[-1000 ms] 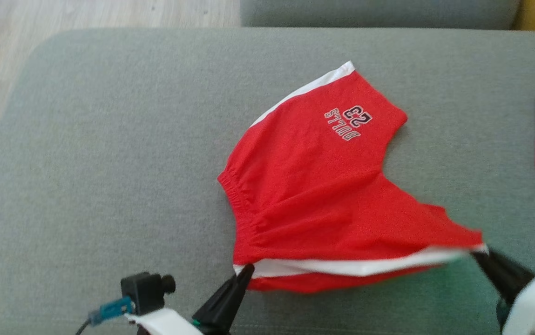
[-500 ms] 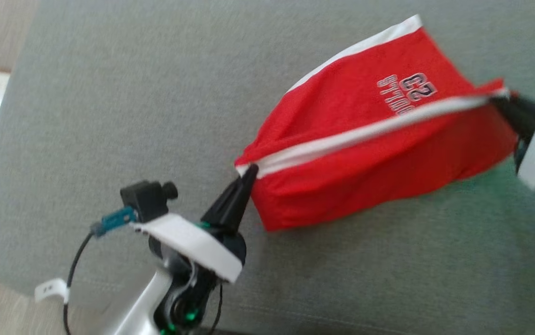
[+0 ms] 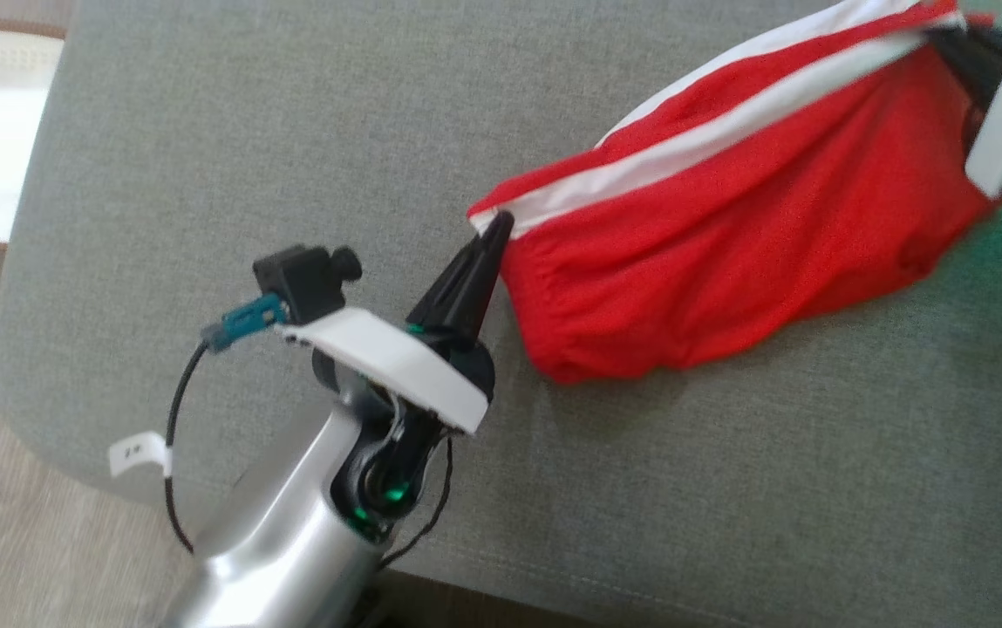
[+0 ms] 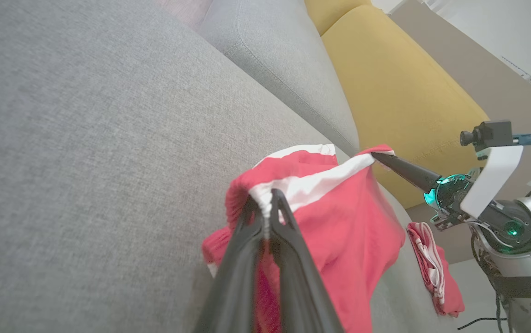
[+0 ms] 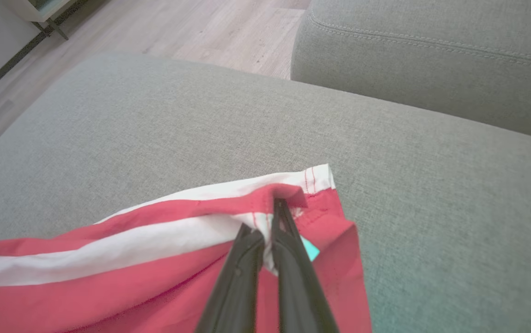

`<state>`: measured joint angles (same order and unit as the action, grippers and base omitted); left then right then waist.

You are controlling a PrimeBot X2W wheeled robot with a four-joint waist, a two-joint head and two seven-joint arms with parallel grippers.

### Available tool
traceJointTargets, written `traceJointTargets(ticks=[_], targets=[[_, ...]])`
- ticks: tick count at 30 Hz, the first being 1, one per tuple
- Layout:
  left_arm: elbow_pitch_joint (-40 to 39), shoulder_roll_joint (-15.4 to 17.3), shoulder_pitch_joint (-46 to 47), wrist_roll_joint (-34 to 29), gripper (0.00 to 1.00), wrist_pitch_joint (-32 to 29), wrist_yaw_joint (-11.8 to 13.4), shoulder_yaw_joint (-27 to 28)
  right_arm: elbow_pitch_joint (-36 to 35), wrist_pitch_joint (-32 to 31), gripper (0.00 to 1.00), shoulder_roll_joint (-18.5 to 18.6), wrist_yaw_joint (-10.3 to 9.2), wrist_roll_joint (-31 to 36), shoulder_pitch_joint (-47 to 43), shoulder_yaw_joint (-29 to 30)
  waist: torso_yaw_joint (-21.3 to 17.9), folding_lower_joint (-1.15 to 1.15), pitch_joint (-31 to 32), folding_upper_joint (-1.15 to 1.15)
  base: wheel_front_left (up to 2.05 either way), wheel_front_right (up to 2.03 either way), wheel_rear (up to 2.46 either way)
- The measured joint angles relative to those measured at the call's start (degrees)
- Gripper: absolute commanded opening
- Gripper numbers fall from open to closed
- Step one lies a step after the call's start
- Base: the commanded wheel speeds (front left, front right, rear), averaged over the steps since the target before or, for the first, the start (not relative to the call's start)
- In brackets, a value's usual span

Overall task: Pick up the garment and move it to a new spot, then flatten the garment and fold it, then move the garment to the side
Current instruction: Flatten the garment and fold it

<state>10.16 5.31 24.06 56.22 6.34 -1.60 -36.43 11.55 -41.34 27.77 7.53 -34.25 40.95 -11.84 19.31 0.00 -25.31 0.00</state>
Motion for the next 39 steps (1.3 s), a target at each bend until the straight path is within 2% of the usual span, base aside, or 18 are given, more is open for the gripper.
traceJointTargets(ticks=[10,16,17,18,19,20,21,25,29,34,37,39], targets=[[5.1,-1.8,3.3,-0.1,0.00,1.9,0.0,-0.6,8.1,5.8,0.00,0.5,0.00,0.1,7.3,-5.4,0.9,0.00,-2.8,0.00,0.00,0.00,0.00],[6.7,-2.0,3.3,-0.1,0.00,3.4,0.0,-0.8,11.7,9.9,0.00,1.0,0.00,0.1,8.1,-7.9,1.6,0.00,-2.4,0.00,0.00,0.00,0.00],[6.7,-2.0,3.3,-0.1,0.00,3.8,0.0,-0.8,12.2,10.7,0.41,0.9,0.01,0.0,8.1,-8.0,1.6,0.00,-2.2,0.00,0.00,0.00,0.00],[6.7,-2.1,3.3,-0.1,0.22,4.0,0.1,-0.8,12.6,11.0,1.00,0.9,0.00,-0.4,8.1,-8.1,1.6,0.00,-2.0,0.00,0.00,0.00,0.00],[6.7,-2.1,3.2,-0.1,0.49,4.4,0.1,-0.8,12.9,11.0,1.00,0.9,0.00,-0.7,8.1,-8.6,1.6,0.00,-1.8,0.00,0.00,0.00,0.00],[6.7,-2.1,3.2,0.0,0.88,4.4,0.1,-0.8,13.1,11.4,1.00,0.9,0.00,-0.7,8.1,-8.9,1.5,0.00,-1.7,0.00,0.00,0.00,0.00],[6.7,-2.1,3.2,0.0,1.00,4.4,0.2,-0.7,13.2,12.1,1.00,0.8,0.00,-0.7,8.2,-9.0,1.4,0.00,-1.8,0.00,0.00,0.00,0.00],[6.6,-2.2,3.2,0.0,1.00,4.9,0.8,-0.6,13.6,14.6,1.00,0.8,0.00,-1.3,9.3,-7.7,0.8,0.01,-2.2,0.00,0.00,0.00,0.00],[4.8,-1.7,1.2,-1.0,1.00,6.1,3.4,-0.3,12.3,14.8,1.00,0.8,0.00,-2.5,8.5,-7.9,0.1,0.00,-0.7,0.00,0.00,0.00,0.00],[-0.3,-0.5,-4.3,-7.6,1.00,7.9,6.7,1.0,11.9,11.5,1.00,0.9,0.00,0.8,5.0,-7.4,-1.1,0.00,0.2,0.00,0.00,0.00,0.00],[-4.5,-0.8,-7.1,-14.2,1.00,8.0,8.1,6.0,12.5,10.3,1.00,0.8,0.00,5.7,3.2,-6.4,-0.9,0.00,0.4,0.00,0.00,0.00,0.00],[-6.9,-1.2,-8.5,-18.9,1.00,8.0,8.1,8.8,13.5,9.7,1.00,0.3,0.00,8.4,3.1,-5.0,-0.4,0.00,0.3,0.00,0.00,0.00,0.00]])
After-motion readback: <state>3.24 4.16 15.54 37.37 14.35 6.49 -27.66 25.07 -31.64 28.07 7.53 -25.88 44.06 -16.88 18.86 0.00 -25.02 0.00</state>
